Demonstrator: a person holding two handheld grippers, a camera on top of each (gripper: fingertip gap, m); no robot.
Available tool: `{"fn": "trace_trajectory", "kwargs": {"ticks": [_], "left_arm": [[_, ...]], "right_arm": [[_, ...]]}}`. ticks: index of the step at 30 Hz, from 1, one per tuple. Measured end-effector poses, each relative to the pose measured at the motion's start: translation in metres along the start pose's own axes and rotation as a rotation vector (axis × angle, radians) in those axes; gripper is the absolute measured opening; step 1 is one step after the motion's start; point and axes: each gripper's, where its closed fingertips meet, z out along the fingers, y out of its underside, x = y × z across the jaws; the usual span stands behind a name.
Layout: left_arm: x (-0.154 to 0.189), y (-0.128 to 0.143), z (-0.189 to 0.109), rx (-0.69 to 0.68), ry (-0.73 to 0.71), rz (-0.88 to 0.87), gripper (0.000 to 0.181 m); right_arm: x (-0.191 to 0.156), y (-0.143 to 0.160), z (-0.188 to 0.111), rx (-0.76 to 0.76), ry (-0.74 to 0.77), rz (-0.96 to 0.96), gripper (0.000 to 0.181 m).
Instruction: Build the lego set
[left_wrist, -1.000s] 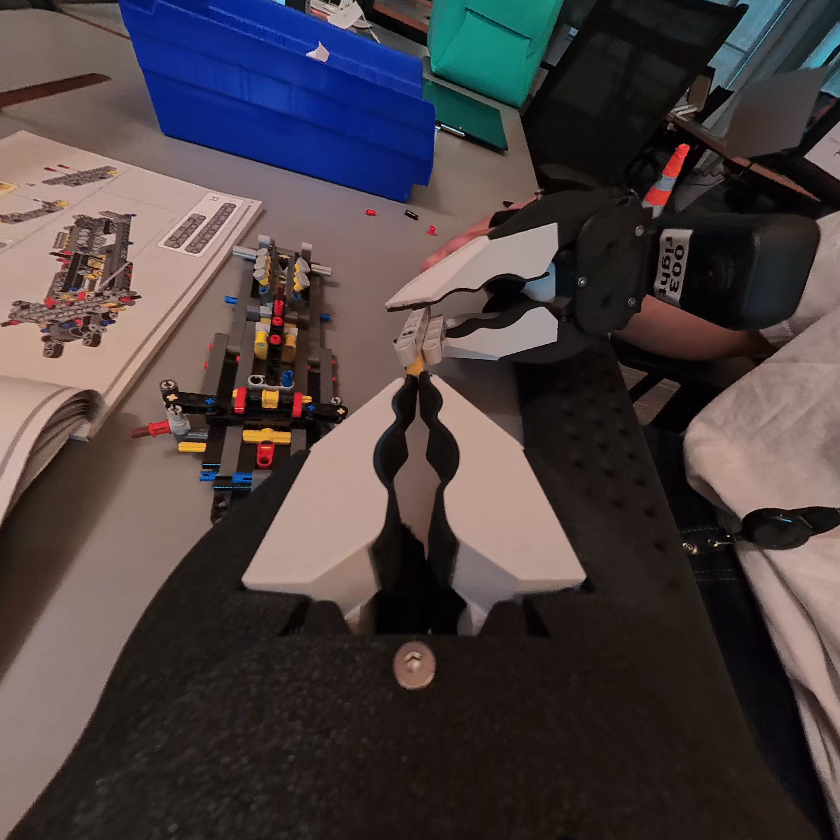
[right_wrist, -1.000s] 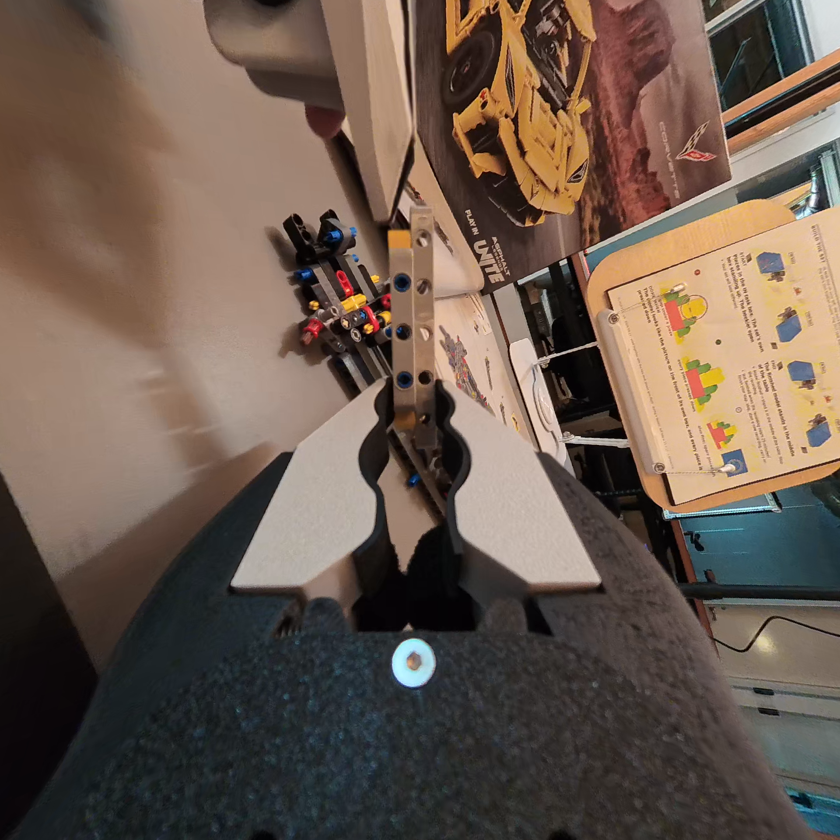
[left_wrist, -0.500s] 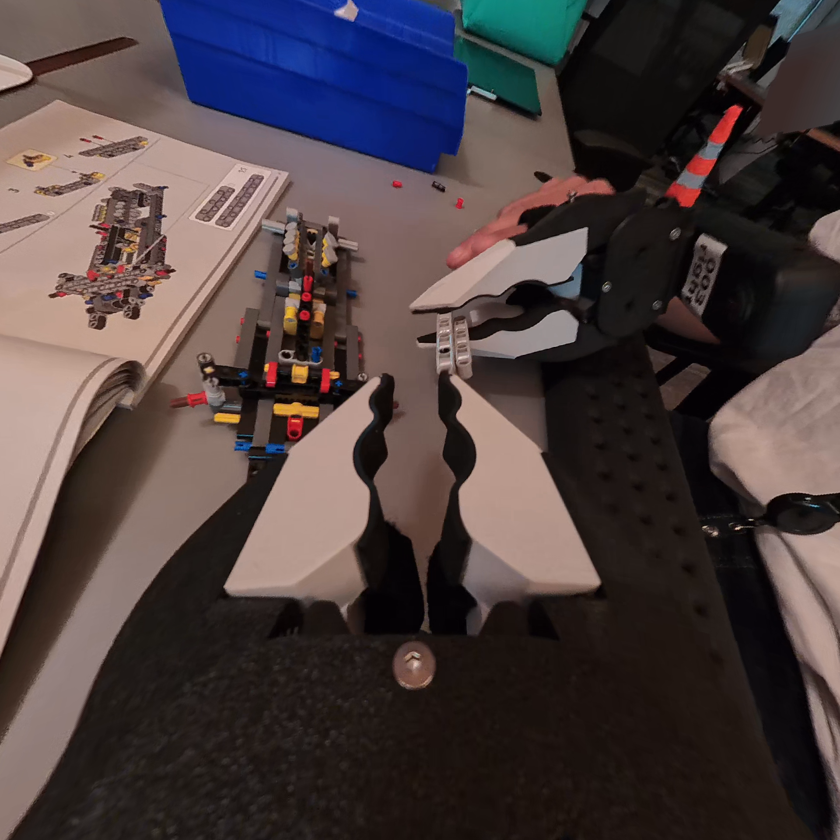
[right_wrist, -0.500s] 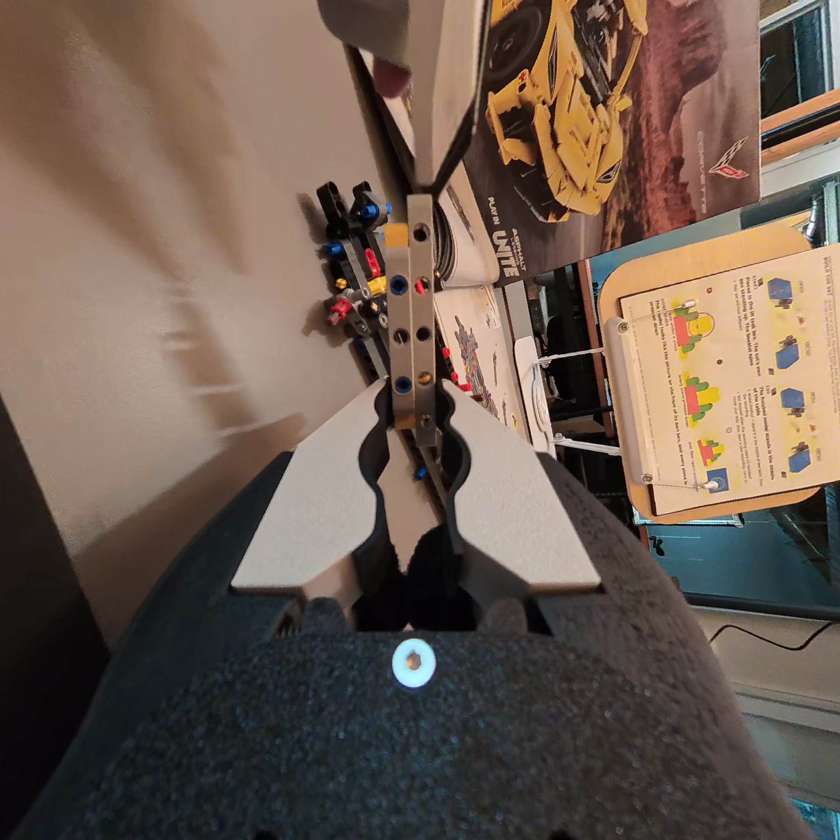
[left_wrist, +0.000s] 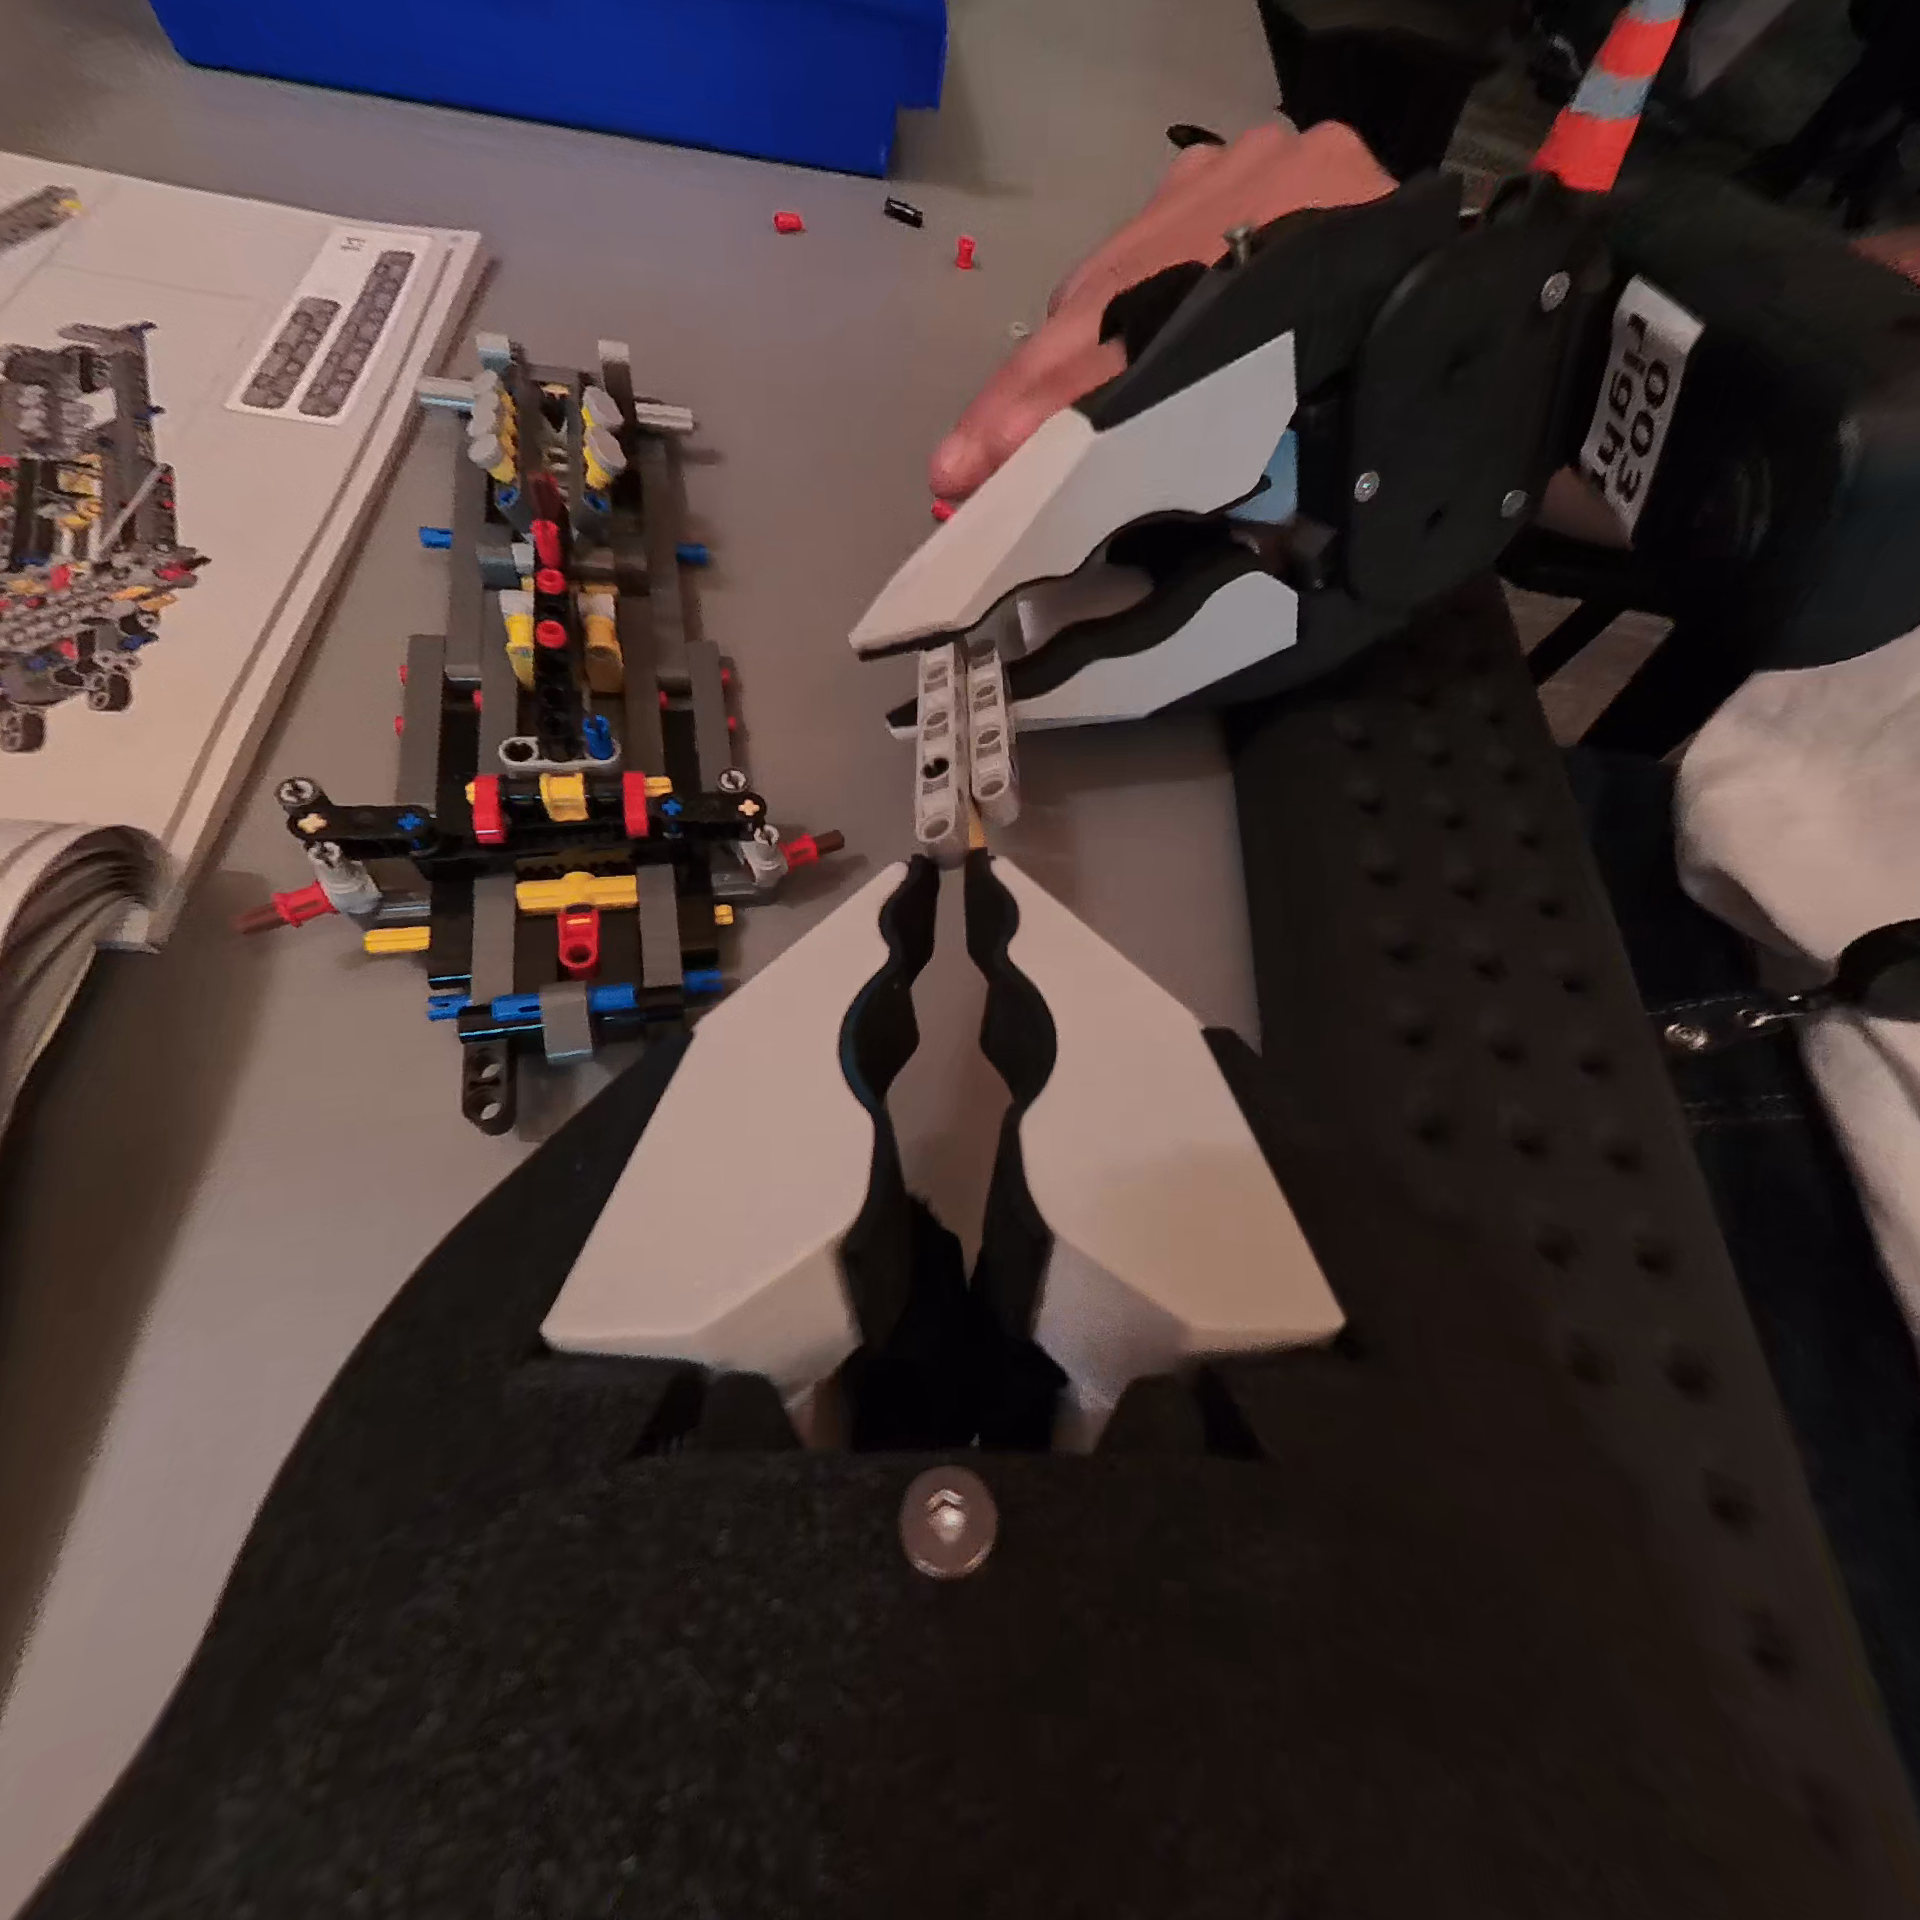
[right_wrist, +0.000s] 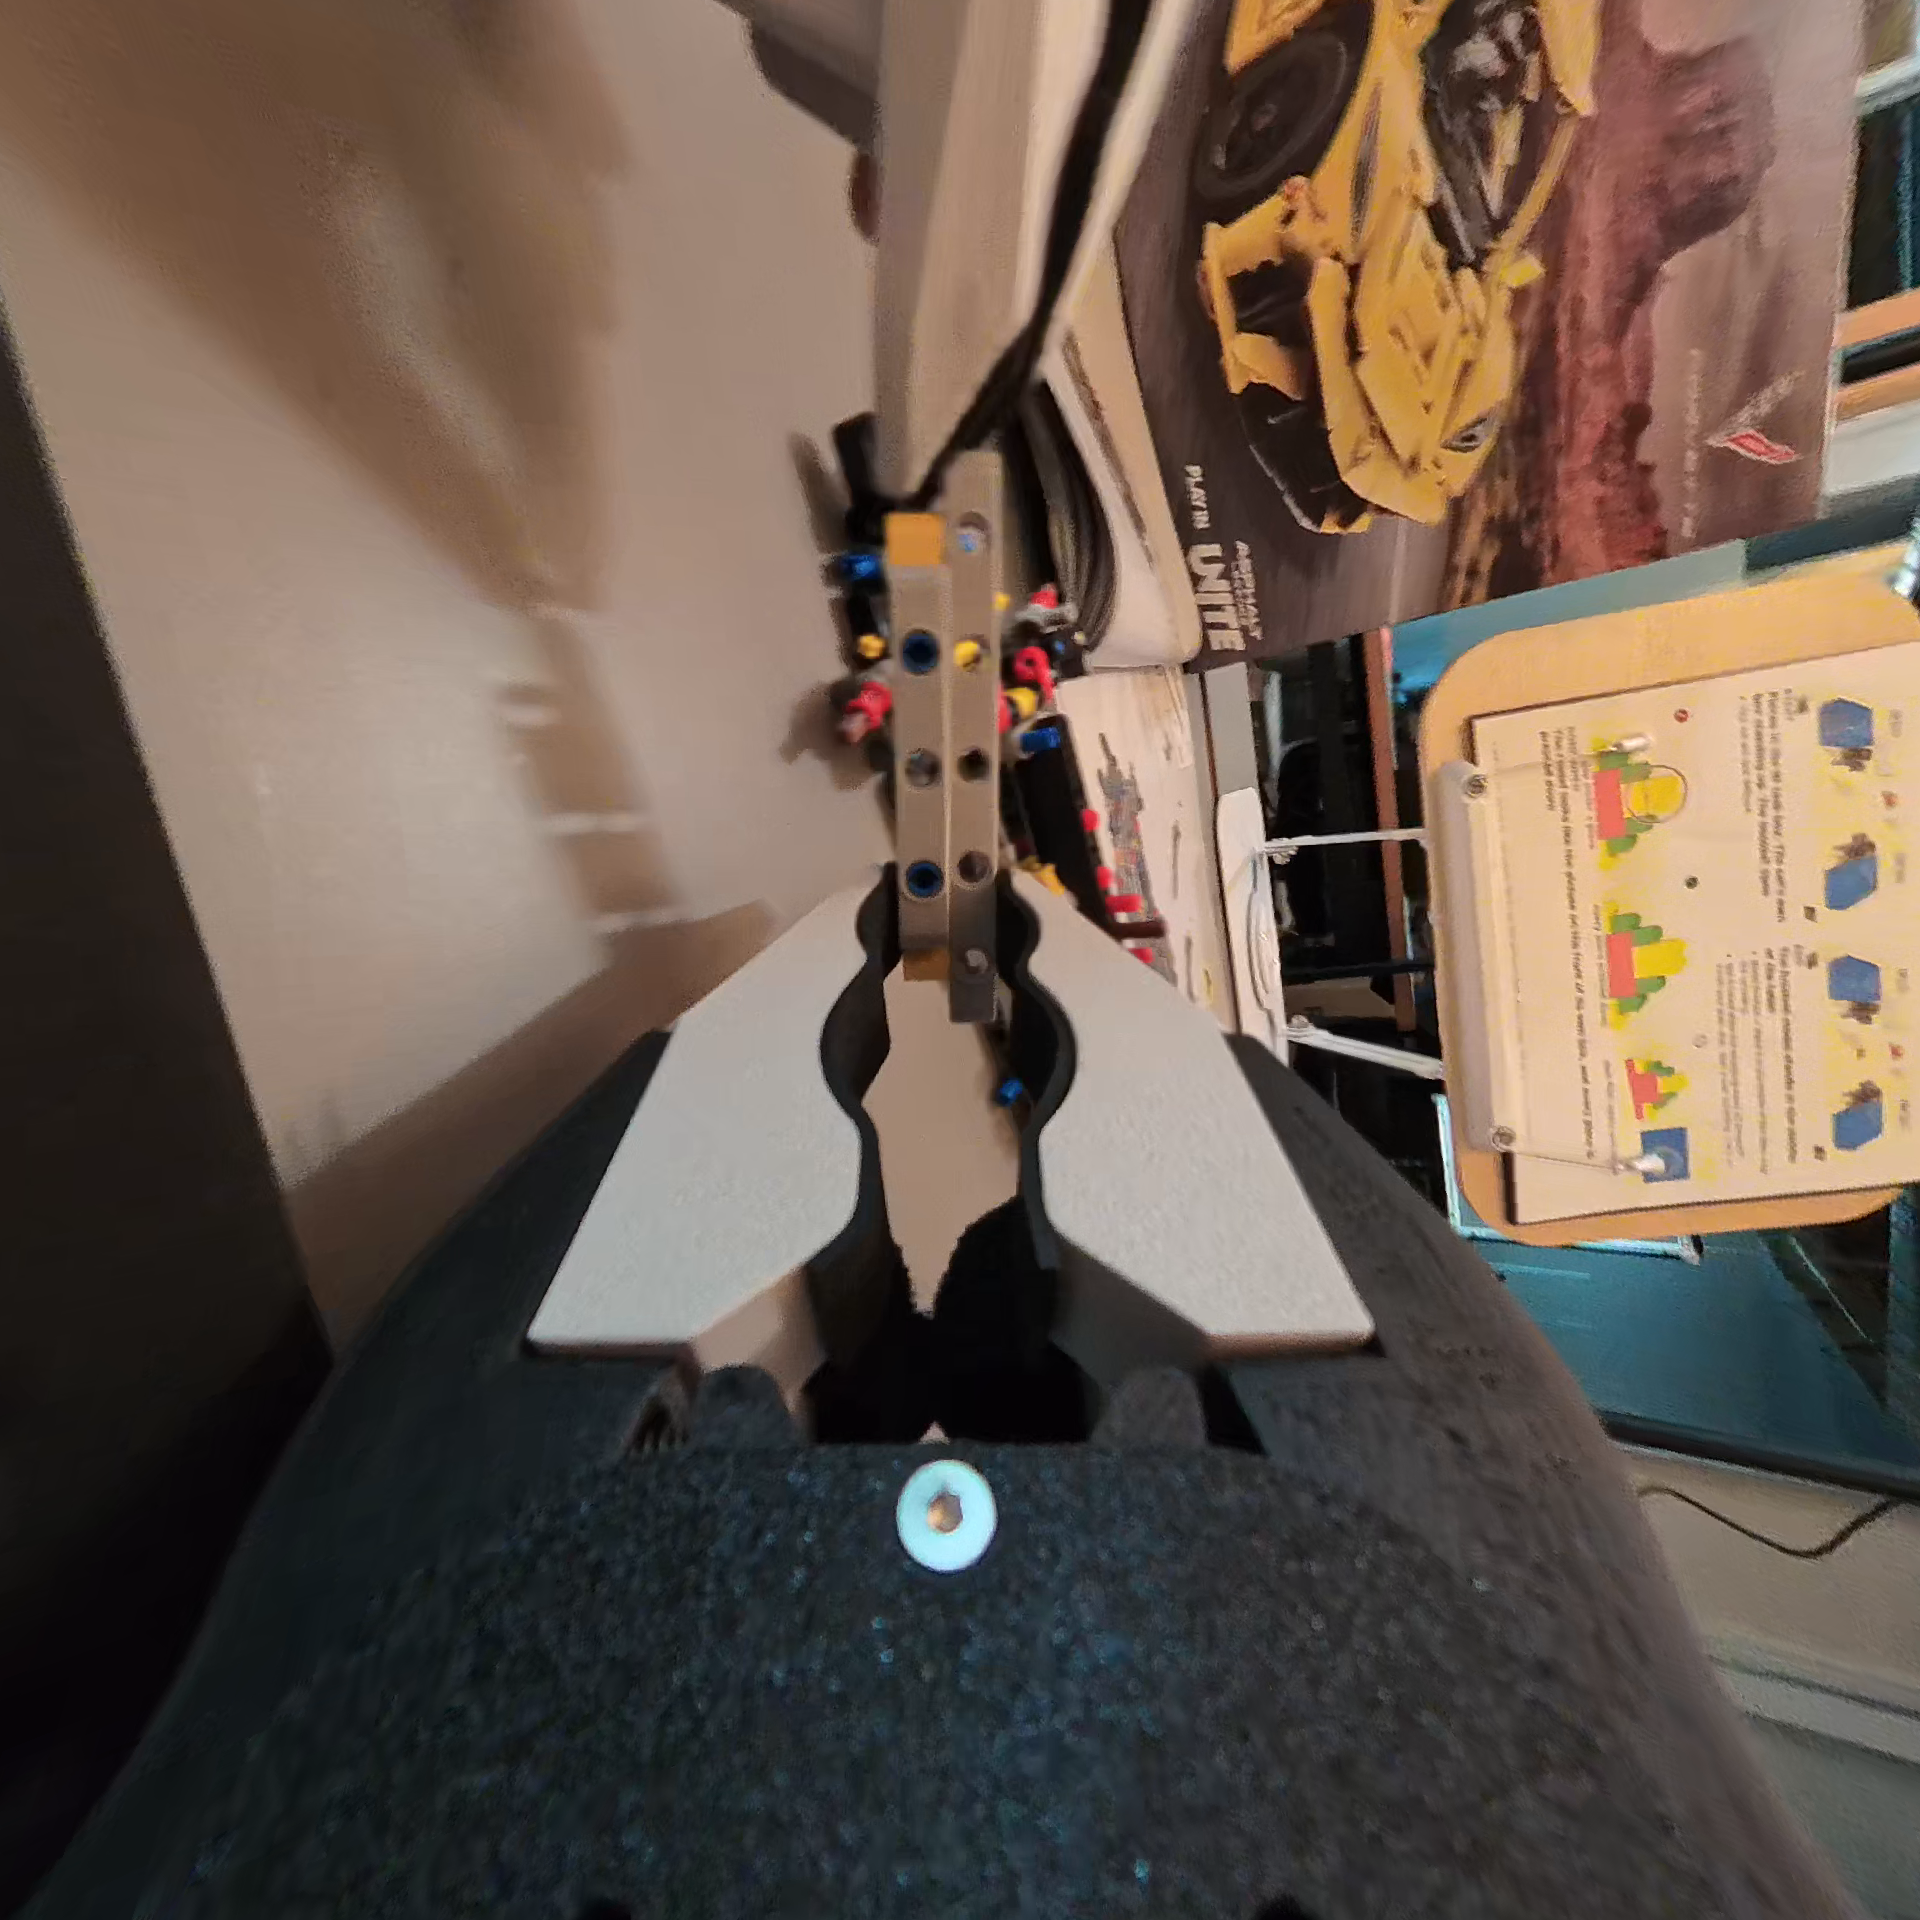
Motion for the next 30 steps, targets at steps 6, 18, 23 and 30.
{"fn": "trace_trajectory", "kwargs": {"ticks": [6,18,23,30], "left_arm": [[0.005,0.006,0.003,-0.041,0.007,0.037,0.018],[0.004,-0.017,0.002,0.1,0.006,0.035,0.008],[0.0,-0.045,-0.01,0.271,0.034,-0.075,0.007],[-0.01,-0.088,-0.022,0.551,-0.106,-0.061,0.042]], "right_arm": [[-0.002,0.002,0.001,-0.013,0.02,-0.07,0.016],[0.006,-0.004,-0.002,0.033,0.046,0.015,0.016],[0.029,-0.009,-0.004,0.03,0.123,0.154,0.016],[0.073,-0.011,-0.007,0.082,0.147,0.701,0.016]]}}
